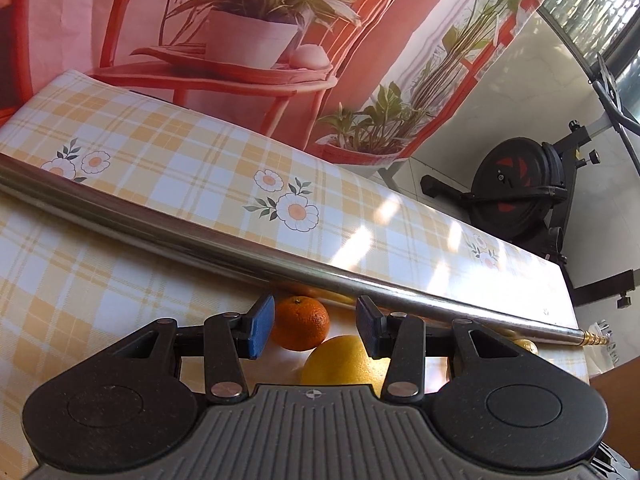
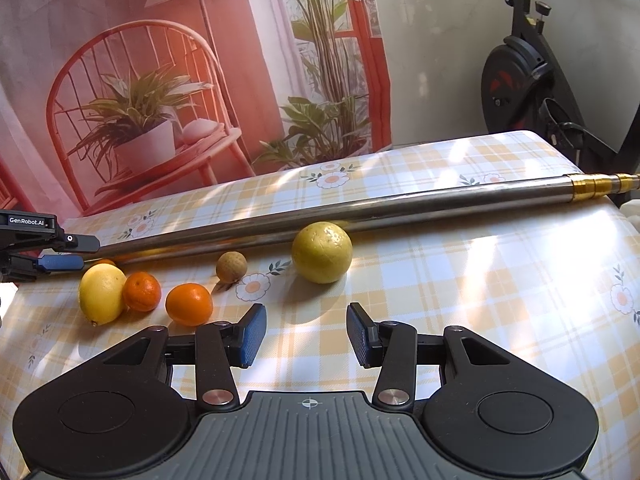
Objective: Organize fruits
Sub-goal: 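Grasp a tangerine with the left tool while the right tool approaches a yellow lemon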
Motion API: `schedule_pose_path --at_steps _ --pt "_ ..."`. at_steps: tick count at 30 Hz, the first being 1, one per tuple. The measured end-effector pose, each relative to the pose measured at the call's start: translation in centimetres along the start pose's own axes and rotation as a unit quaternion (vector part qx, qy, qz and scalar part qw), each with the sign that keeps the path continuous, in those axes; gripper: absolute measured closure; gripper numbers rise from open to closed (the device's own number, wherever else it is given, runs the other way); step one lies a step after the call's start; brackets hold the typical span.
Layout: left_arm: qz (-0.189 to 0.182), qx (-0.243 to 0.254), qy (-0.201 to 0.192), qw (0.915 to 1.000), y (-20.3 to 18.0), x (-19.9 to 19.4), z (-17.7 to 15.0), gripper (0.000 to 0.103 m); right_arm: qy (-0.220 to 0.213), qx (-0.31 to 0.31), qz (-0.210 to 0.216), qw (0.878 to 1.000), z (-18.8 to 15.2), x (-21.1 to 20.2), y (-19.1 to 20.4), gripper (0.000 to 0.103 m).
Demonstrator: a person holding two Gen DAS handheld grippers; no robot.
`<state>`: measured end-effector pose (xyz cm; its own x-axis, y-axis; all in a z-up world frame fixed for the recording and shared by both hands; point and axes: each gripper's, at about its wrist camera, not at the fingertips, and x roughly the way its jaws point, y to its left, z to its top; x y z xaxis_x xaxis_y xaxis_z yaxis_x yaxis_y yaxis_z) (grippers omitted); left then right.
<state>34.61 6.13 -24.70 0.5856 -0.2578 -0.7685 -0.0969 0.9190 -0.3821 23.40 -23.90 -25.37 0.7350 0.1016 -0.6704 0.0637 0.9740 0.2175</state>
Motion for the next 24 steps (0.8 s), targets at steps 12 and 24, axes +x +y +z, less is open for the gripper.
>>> schedule_pose_path --at_steps 12,24 --pt "0.007 -0.020 0.020 0.9996 0.6 1.7 -0.2 0.062 0.008 0.005 0.003 1.000 -0.3 0.5 -0.2 0.062" --pt "0.004 0.022 -0.026 0.9994 0.5 -2.2 -1.4 0.065 0.012 0.008 0.007 1.000 -0.4 0.1 -0.1 0.059"
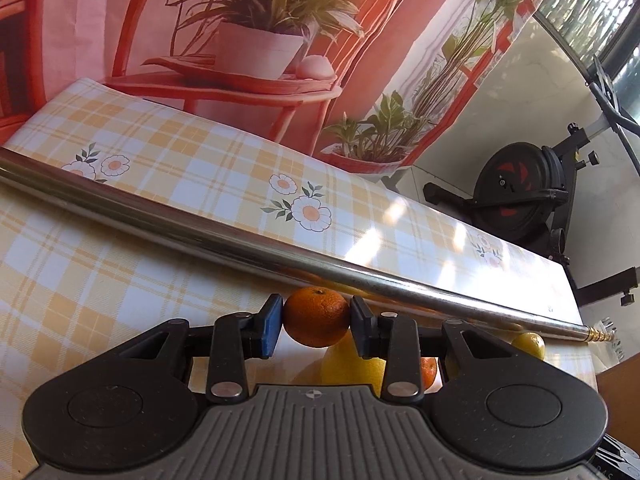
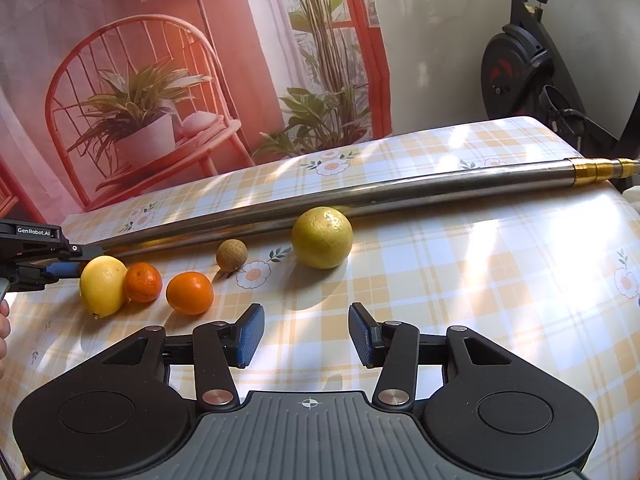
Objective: Organize fruits
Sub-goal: 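Grasp a tangerine with the left tool while the right tool approaches a yellow lemon, then grasp the yellow lemon with the right tool while the left tool holds the tangerine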
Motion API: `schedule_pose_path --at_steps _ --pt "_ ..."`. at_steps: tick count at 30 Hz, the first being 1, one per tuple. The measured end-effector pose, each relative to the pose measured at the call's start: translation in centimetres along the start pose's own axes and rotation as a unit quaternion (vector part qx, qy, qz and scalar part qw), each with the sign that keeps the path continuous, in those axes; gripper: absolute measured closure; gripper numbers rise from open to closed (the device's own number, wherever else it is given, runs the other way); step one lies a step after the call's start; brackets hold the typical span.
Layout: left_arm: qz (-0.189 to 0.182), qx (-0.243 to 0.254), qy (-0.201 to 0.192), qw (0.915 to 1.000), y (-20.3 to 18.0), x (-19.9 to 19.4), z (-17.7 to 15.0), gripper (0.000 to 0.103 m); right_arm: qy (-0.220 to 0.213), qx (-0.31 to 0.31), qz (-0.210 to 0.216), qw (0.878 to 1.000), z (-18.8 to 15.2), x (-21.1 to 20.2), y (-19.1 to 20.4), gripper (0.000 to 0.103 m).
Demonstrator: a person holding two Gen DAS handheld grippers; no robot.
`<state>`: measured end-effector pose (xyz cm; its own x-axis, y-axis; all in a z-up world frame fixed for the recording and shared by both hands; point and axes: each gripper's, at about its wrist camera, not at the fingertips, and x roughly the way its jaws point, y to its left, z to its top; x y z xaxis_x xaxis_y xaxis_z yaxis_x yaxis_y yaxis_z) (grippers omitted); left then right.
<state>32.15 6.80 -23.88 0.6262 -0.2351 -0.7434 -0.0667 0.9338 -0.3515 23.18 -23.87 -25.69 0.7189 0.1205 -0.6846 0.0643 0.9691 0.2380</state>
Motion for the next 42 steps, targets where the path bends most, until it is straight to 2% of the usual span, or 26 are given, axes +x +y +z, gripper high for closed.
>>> schedule_pose_path --at_steps 8,13,20,25,29,35,40,42 --pt "-0.001 0.069 -0.042 0.9968 -0.4 -6.6 -1.6 0.065 -0.006 -0.032 0.013 0.999 0.8 -1.2 2.7 0.059" --pt "0.007 0.099 -0.066 0.9929 0.7 -10.4 -2.0 0.065 -0.010 -0.083 0.034 0.996 1.4 -1.7 6.8 0.059" --pt "0.024 0.099 -0.084 0.9913 4.1 -13.6 -2.6 0.065 0.000 -0.146 0.065 0.987 2.1 -0.3 13.2 0.058" --pt "0.026 0.085 -0.092 0.9918 5.7 -14.5 -3.5 0.065 0.017 -0.161 0.095 0.982 2.9 2.1 17.6 0.058" --pt "0.021 0.068 -0.089 0.9934 7.2 -14.6 -4.0 0.065 0.027 -0.165 0.096 0.981 3.0 4.2 20.1 0.059" --pt "0.017 0.059 -0.099 0.9933 8.4 -14.2 -4.5 0.065 0.054 -0.165 0.074 0.982 2.8 7.0 21.4 0.059" --pt "0.010 0.057 -0.100 0.9933 8.6 -13.9 -4.9 0.065 0.060 -0.191 0.052 0.978 3.0 8.1 22.4 0.055" --pt "0.009 0.057 -0.099 0.9935 8.6 -13.8 -5.0 0.065 0.064 -0.203 0.045 0.976 3.1 8.5 22.8 0.049"
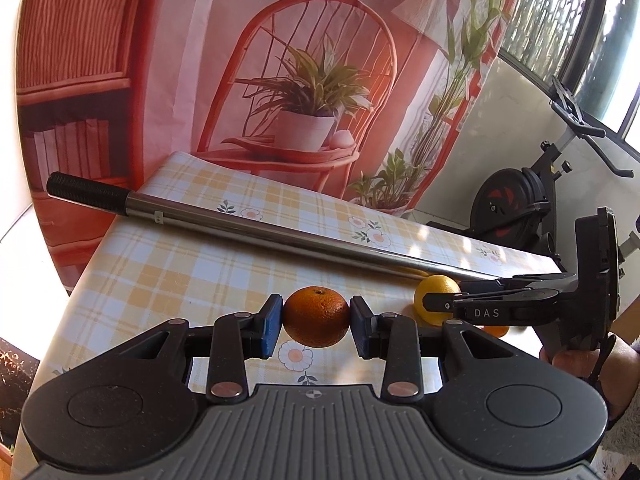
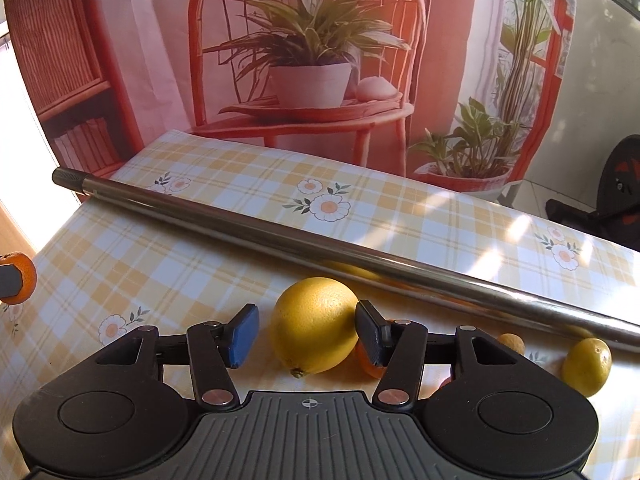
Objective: Organize fruits
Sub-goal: 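Grasp the yellow lemon with the right tool while the left tool holds the tangerine, then carry the tangerine and lemon over the white plate with both tools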
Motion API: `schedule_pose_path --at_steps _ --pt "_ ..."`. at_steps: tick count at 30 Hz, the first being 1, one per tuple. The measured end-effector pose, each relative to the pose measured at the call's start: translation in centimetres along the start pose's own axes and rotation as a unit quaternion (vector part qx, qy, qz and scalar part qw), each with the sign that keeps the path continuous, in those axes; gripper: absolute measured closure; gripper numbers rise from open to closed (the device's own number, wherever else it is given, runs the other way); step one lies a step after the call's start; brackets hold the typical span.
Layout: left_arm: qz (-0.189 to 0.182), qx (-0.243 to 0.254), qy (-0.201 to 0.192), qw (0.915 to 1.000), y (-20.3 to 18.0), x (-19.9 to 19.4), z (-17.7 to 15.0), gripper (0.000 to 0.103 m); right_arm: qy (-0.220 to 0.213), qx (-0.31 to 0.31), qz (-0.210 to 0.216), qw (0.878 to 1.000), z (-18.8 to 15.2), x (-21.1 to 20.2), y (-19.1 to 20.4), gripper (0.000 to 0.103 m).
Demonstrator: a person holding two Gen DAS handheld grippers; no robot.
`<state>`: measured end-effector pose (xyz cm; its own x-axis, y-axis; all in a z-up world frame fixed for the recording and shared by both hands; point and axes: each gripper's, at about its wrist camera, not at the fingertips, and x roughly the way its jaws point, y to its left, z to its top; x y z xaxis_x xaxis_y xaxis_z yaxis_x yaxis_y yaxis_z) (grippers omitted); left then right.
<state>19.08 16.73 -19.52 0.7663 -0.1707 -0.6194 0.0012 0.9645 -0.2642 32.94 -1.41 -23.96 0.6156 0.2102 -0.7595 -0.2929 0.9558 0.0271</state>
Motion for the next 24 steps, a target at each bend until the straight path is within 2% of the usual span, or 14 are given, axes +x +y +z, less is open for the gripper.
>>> schedule_pose_path --at_steps 5,8,18,24 --pt "-0.003 -0.011 0.000 0.9999 0.1 0.2 -0.2 0.065 0.017 -0.035 -0.025 0.999 0.8 1.4 0.5 0.046" --pt "-0.006 -0.010 0.001 0.9999 0.0 0.4 -0.3 0.065 0.038 -0.036 -0.031 0.998 1.1 2.4 0.2 0.048" --pt "-0.005 -0.007 0.005 0.9999 -0.2 0.8 -0.6 0.065 0.048 -0.106 -0.061 0.991 0.4 3.3 2.6 0.049" --pt "-0.011 0.002 0.014 0.9998 -1.1 0.8 -1.1 0.065 0.039 -0.137 -0.056 0.988 -0.6 2.3 3.0 0.051"
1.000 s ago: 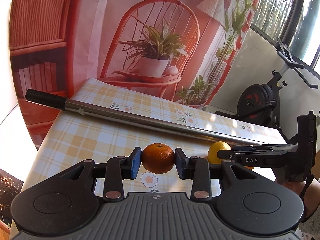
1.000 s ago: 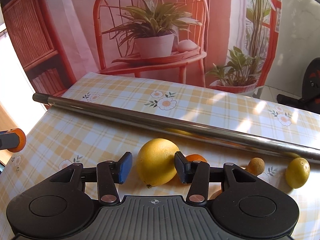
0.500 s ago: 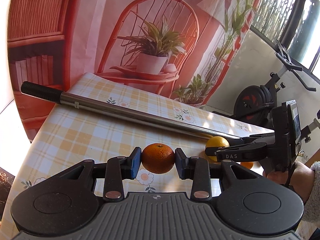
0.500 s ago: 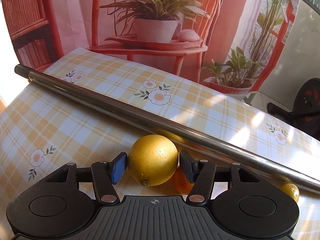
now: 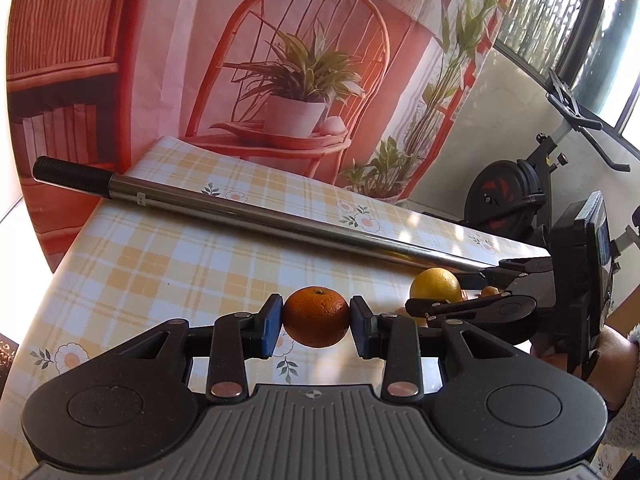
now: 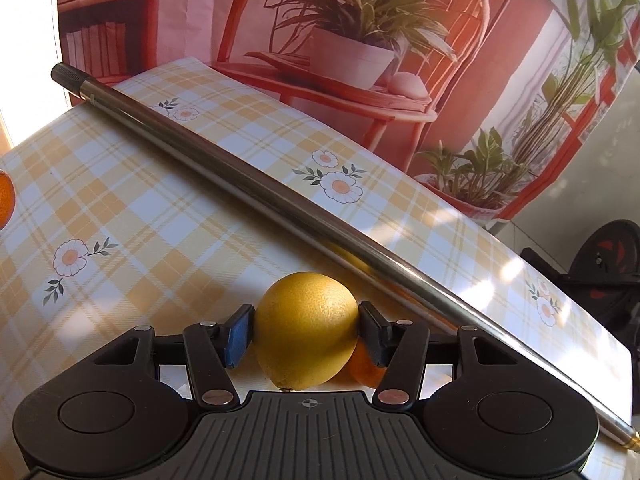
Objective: Organize fruits
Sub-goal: 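Carry the tangerine and lemon over the white plate with both tools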
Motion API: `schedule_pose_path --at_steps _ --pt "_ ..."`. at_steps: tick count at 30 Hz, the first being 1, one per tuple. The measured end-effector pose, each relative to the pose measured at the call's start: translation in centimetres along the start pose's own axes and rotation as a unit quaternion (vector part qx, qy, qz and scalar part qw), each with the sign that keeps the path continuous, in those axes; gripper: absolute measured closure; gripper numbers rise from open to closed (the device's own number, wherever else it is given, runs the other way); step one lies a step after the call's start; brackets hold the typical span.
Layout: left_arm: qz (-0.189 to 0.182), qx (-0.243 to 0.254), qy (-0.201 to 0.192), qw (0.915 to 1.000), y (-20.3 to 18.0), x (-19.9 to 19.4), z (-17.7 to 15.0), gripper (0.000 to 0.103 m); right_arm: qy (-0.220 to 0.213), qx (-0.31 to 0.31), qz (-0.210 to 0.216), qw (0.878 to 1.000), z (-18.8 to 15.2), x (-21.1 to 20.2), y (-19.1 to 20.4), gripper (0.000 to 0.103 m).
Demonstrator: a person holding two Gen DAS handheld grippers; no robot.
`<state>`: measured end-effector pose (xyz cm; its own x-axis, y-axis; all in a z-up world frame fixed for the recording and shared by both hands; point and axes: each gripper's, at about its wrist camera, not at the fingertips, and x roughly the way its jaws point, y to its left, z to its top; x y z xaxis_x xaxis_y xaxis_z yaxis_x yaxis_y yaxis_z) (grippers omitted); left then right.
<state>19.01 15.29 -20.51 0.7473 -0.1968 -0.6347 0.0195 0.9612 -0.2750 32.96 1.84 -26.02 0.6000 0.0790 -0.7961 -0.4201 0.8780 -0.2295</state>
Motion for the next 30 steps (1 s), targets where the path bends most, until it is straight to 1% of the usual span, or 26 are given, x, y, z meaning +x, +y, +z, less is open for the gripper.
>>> schedule_pose_path --at_steps 5,9,11,16,20,24,25,28,30 --pt "-0.005 0.009 0.002 0.9999 -1.1 -0.5 -0.1 0.065 -0.051 0.046 0.023 0.997 -1.2 -3.1 -1.2 0.051" --pt "-0.014 0.016 0.002 0.9998 -2.6 -1.2 -0.6 0.065 -0.077 0.086 0.052 0.992 -2.6 -6.2 -2.5 0.051" --pt "-0.020 0.029 0.002 0.9994 -3.8 -1.5 -1.2 0.065 -0.091 0.098 0.066 0.989 -3.7 -7.8 -2.9 0.051" --pt "-0.036 0.049 0.005 0.9982 -6.3 -2.3 -2.6 0.065 -0.119 0.154 0.102 0.976 -7.6 -11.8 -4.7 0.051" --pt "-0.044 0.061 0.014 0.9971 -8.1 -3.1 -3.9 0.065 -0.141 0.182 0.107 0.967 -10.5 -14.4 -5.4 0.051" --pt "-0.039 0.083 0.020 0.9956 -9.8 -3.8 -5.1 0.065 -0.168 0.239 0.122 0.949 -13.9 -16.8 -6.6 0.051" --pt "-0.038 0.092 0.022 0.9948 -10.3 -3.9 -5.4 0.065 -0.173 0.246 0.120 0.946 -14.7 -17.2 -6.8 0.051" --pt "-0.047 0.098 0.037 0.9934 -11.2 -3.8 -6.3 0.065 -0.183 0.253 0.105 0.944 -16.7 -18.3 -6.9 0.051" --pt "-0.052 0.099 0.051 0.9924 -11.7 -3.5 -7.1 0.065 -0.181 0.258 0.101 0.944 -17.8 -18.7 -6.9 0.051"
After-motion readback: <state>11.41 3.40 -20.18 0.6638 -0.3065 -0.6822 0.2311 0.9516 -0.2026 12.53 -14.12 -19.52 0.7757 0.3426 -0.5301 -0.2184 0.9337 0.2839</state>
